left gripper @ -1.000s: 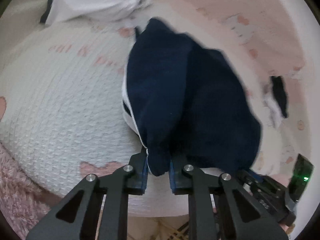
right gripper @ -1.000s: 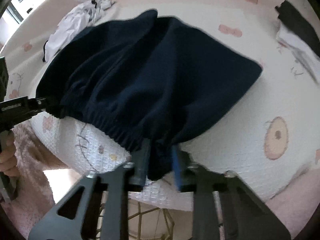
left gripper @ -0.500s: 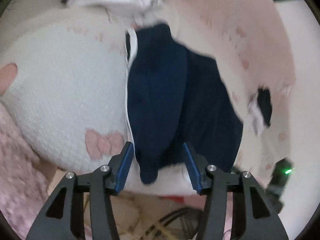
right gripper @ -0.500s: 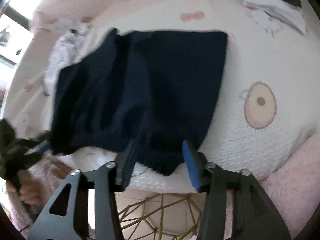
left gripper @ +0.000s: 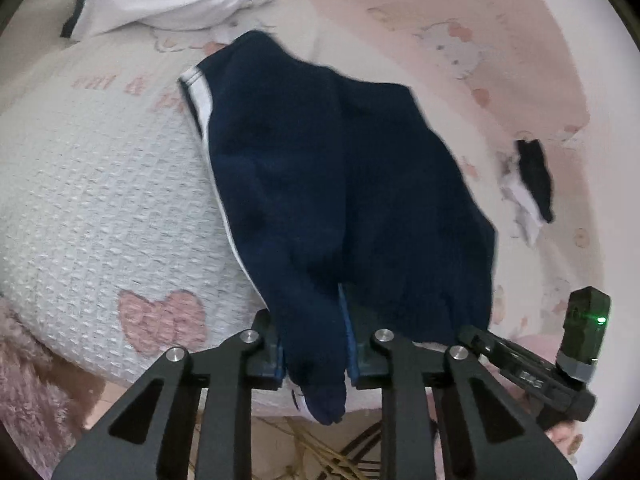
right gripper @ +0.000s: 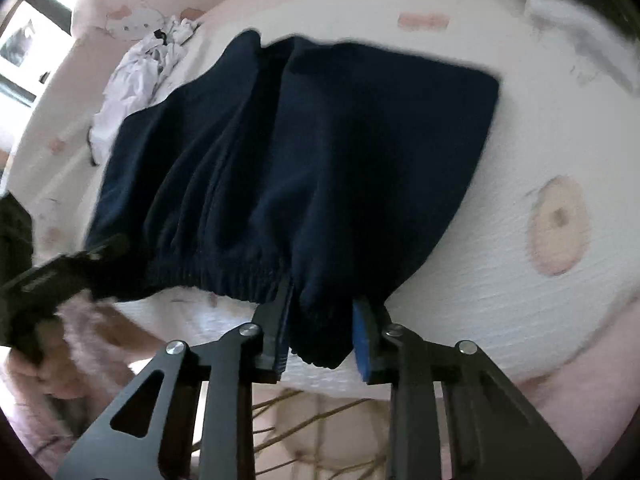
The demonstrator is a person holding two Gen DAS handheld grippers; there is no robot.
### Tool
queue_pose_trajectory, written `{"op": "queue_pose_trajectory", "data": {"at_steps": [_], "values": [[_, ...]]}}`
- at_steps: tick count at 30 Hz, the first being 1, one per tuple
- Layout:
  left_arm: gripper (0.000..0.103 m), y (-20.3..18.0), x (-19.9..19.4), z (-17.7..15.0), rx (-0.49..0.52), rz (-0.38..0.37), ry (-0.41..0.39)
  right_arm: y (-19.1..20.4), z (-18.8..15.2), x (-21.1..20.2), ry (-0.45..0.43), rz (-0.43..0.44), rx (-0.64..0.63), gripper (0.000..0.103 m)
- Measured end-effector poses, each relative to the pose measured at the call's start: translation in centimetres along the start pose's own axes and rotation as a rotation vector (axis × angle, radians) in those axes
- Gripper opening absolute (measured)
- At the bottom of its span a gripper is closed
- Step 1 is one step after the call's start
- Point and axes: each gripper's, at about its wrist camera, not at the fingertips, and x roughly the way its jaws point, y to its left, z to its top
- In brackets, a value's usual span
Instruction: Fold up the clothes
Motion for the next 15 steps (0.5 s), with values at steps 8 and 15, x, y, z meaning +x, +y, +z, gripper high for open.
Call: {"op": "queue_pose_trajectory", "data": {"at_steps": [8,15], "values": [[0.025,0.0,1.8,-2.4,-0.038,0.011,0.14,0.7,-2.5,-4.4,-0.013,-0.133,-0.07,0.032],[0.05,3.1,-1.8,0.5,-0.151,-0.013,0.043,1.5,-1.3,-5.1,-0.059,-0.099,-0.029,0.045]]}}
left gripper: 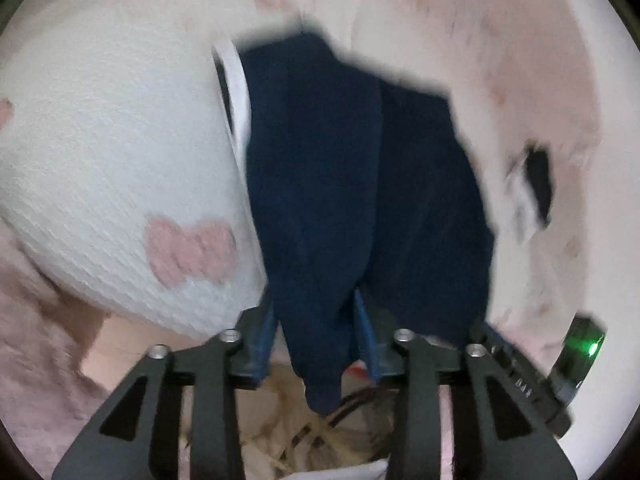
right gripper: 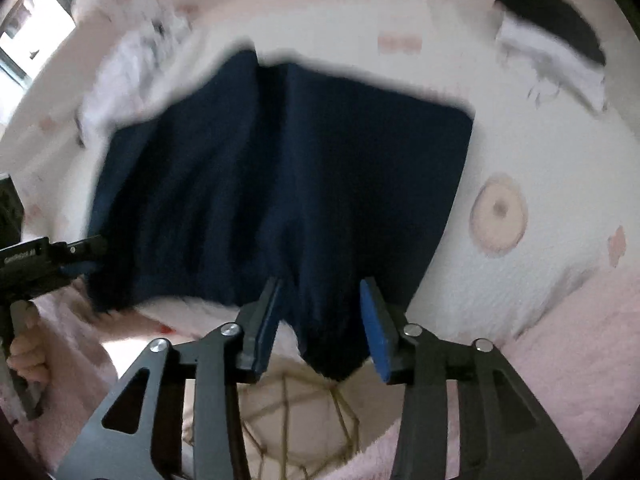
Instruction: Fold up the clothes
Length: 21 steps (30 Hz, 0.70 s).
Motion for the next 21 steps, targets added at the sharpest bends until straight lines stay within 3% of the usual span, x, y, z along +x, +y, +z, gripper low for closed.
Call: {"op": "queue_pose_trajectory", "data": {"at_steps": [3,9,12,14,16,18,21], "values": [[0.051,1.2,-0.5,3.1,-0.014,0.032,-0.031,-0.4,1.8,-1.5,-0.084,-0.017,0.035,0.048],[0.051,0.2,4.9,7.7,0.022,0.16,0.063,3.3,8.0,1.2,-0.012,-0.02,-0.118,0.049],[0.051,-0.7,5.0,8.0,0.079,0.138,0.01,5.7,10.4,2.8,-0.006,-0.015,-0.208,0.05],[0.05,-0.8,5.2,7.8,0.103,0.135,0.002,7.0,11.8,4.4,-0.012,-0.058,-0.245,0.05],[0.021,-1.0,5.3,7.7,0.126,0.134,-0.004,7.7,12.9,6.0,-0.036,-0.071,-0.25,0.05],[0.013,-1.3,4.9,7.6,0.152,0.16,-0.026,7.6,13.5,7.4,-0.055,-0.073,-0.223,0.05],[0.011,-2.5,2.6,7.5,0.218,0.209,-0.128,6.7,14.0,9.3,-0.055,-0.073,-0.173,0.05]]}}
